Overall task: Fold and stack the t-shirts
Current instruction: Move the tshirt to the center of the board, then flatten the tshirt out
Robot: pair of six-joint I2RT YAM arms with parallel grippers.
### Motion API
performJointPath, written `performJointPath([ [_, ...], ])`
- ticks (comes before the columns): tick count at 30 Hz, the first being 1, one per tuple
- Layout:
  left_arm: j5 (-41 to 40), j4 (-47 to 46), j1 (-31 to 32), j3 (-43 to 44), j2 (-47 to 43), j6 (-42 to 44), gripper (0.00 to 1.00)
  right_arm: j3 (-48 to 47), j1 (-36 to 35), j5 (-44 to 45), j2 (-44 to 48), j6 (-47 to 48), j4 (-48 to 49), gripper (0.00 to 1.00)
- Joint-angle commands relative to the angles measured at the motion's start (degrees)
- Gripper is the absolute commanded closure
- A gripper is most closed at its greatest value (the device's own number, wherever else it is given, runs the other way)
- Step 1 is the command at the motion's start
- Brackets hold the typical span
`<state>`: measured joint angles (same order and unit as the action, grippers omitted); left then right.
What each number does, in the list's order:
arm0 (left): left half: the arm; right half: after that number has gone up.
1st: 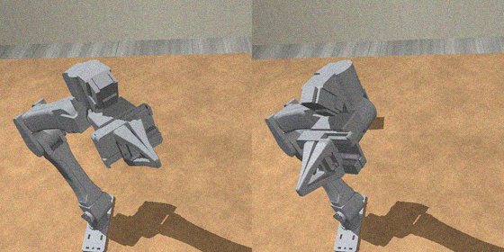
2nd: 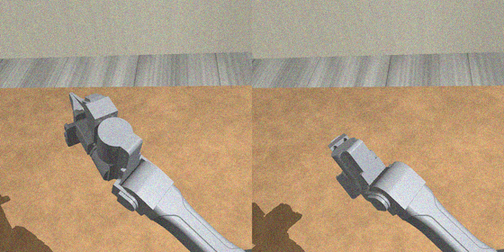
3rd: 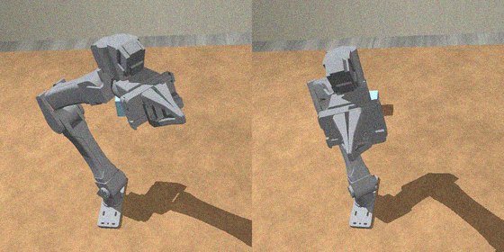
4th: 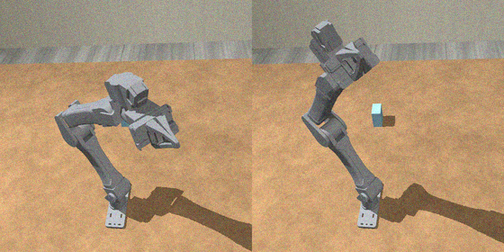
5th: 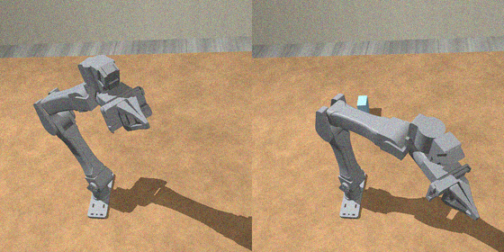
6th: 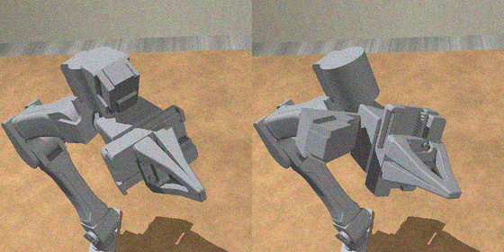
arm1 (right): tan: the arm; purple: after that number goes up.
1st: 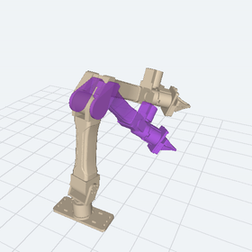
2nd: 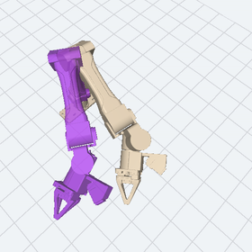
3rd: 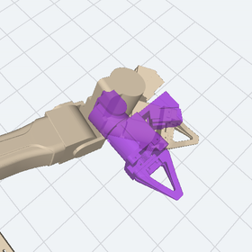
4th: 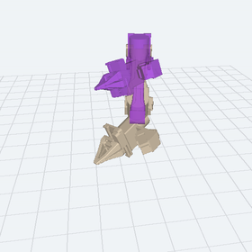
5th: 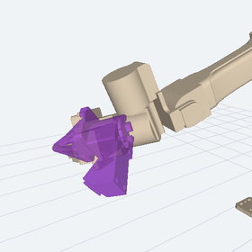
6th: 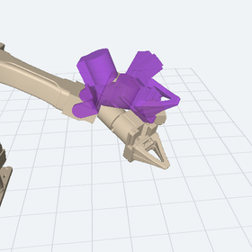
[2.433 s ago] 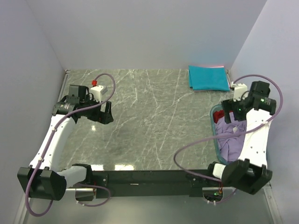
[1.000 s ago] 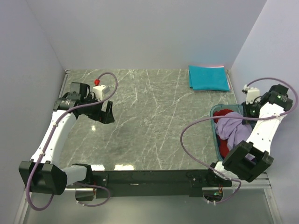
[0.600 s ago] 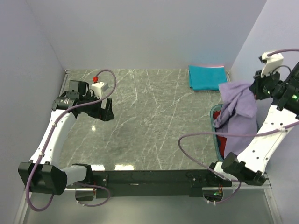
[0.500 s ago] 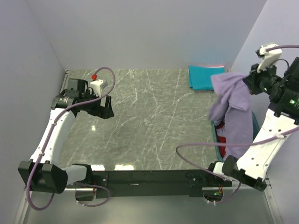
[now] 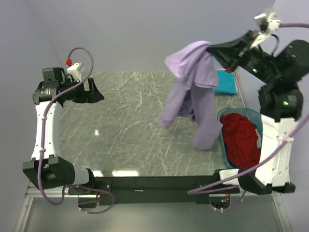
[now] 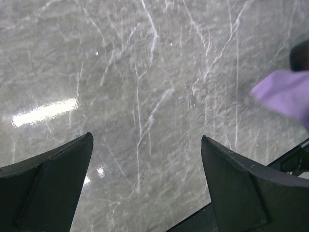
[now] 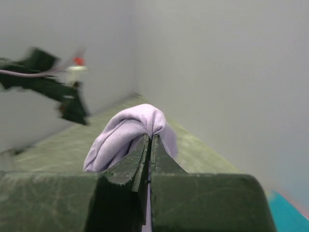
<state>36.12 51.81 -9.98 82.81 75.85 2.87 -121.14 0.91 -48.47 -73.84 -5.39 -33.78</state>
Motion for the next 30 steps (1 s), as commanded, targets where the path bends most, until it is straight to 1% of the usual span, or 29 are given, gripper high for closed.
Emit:
performJointPath([
  [1, 5.3, 0.8, -1.9, 3.7, 0.9, -0.4, 0.01, 2.6, -7.3, -0.8, -3.5, -11.2, 16.4, 1.0],
  [3, 6.6, 1.1, -2.8, 3.7, 0.9, 0.2, 0.01, 5.6, -10.6, -0.9, -5.5, -11.3, 17.4, 1.0],
  [4, 7.0, 1.4, -3.0, 3.6, 1.0, 0.5, 0.0, 6.4, -13.7, -0.4, -6.1, -10.8, 16.8, 1.0],
  [6, 7.5, 1.5, -3.4, 2.5, 0.9, 1.9, 0.01, 10.4, -16.4, 0.7, -7.7, -9.6, 16.1, 1.0],
  [7, 7.5, 1.7, -3.3, 1.9, 0.9, 2.5, 0.01, 11.7, -19.7, 1.4, -8.3, -6.8, 13.7, 0.82],
  [8, 7.6, 1.9, -3.4, 1.1, 1.0, 3.6, 0.01, 14.0, -21.0, 3.2, -9.9, -4.5, 11.4, 0.45],
  [9, 7.9, 2.0, -3.3, 0.8, 1.0, 4.2, 0.01, 15.4, -22.3, 3.8, -10.6, -2.5, 9.2, 0.24],
  [10, 8.3, 2.3, -3.4, 0.5, 1.0, 5.0, 0.0, 16.9, -23.0, 3.7, -11.2, 0.8, 5.0, 0.13],
  [11, 8.5, 2.9, -3.4, 0.1, 1.0, 6.6, 0.01, 19.5, -23.5, 3.9, -12.4, 2.4, 2.6, 0.13],
  [12, 9.0, 3.2, -3.4, -0.1, 0.9, 7.5, 0.01, 20.8, -23.5, 4.6, -12.8, 6.5, -2.4, 0.13],
  [14, 8.5, 3.3, -3.4, -1.4, 0.5, 10.0, 0.01, 24.4, -23.4, 8.2, -13.7, 11.8, -8.2, 0.12],
  [16, 9.6, 6.3, -3.4, -2.3, 0.4, 14.6, 0.01, 28.7, -23.1, 10.4, -13.0, 17.0, -13.3, 0.11],
  [17, 9.8, 7.7, -3.3, -3.6, 0.5, 19.1, 0.01, 34.7, -23.0, 11.4, -11.1, 18.2, -13.5, 0.11],
  [18, 9.9, 9.8, -3.2, -4.2, 0.9, 21.2, 0.01, 38.1, -23.0, 13.7, -9.8, 19.9, -12.8, 0.11],
  [19, 9.8, 10.8, -3.0, -5.0, 1.1, 23.2, 0.01, 43.5, -23.0, 14.9, -8.6, 20.5, -12.9, 0.11],
  [20, 9.7, 11.7, -2.7, -6.6, 1.3, 27.0, 0.01, 45.8, -23.1, 15.7, -7.0, 21.0, -12.7, 0.12],
  [21, 9.2, 12.3, -1.4, -7.7, 1.7, 28.4, 0.01, 47.6, -23.5, 17.1, -6.8, 21.6, -13.1, 0.14],
  [22, 7.5, 12.0, -0.2, -9.0, 1.8, 29.7, 0.01, 50.4, -23.8, 17.2, -7.0, 21.9, -13.5, 0.21],
  [23, 6.2, 11.3, 1.3, -12.1, 1.9, 29.6, 0.01, 51.9, -24.0, 17.4, -7.3, 21.8, -13.5, 0.23],
  [24, 4.5, 10.0, 5.4, -13.8, 2.0, 29.1, 0.03, 53.3, -25.2, 17.8, -7.6, 21.4, -13.1, 0.23],
  [25, 1.9, 6.6, 7.8, -15.5, 2.0, 28.2, 0.05, 55.8, -26.1, 18.7, -8.2, 21.6, -12.8, 0.27],
  [26, -2.8, 4.3, 9.6, -18.8, 2.2, 25.7, 0.1, 57.0, -27.1, 19.5, -9.0, 21.6, -12.4, 0.28],
  [27, -5.2, 2.7, 14.2, -20.0, 2.5, 24.6, 0.12, 57.9, -28.1, 20.4, -9.4, 21.2, -10.9, 0.3],
  [28, -7.2, 1.4, 16.0, -21.0, 3.1, 23.8, 0.14, 59.3, -30.5, 22.8, -10.3, 21.0, -10.0, 0.31],
  [29, -11.0, -1.1, 17.5, -22.4, 4.4, 21.4, 0.17, 59.9, -31.7, 24.2, -10.6, 20.8, -9.1, 0.31],
  [30, -12.3, -1.9, 19.3, -22.8, 5.3, 20.4, 0.19, 60.1, -33.0, 25.7, -11.1, 20.0, -7.0, 0.31],
])
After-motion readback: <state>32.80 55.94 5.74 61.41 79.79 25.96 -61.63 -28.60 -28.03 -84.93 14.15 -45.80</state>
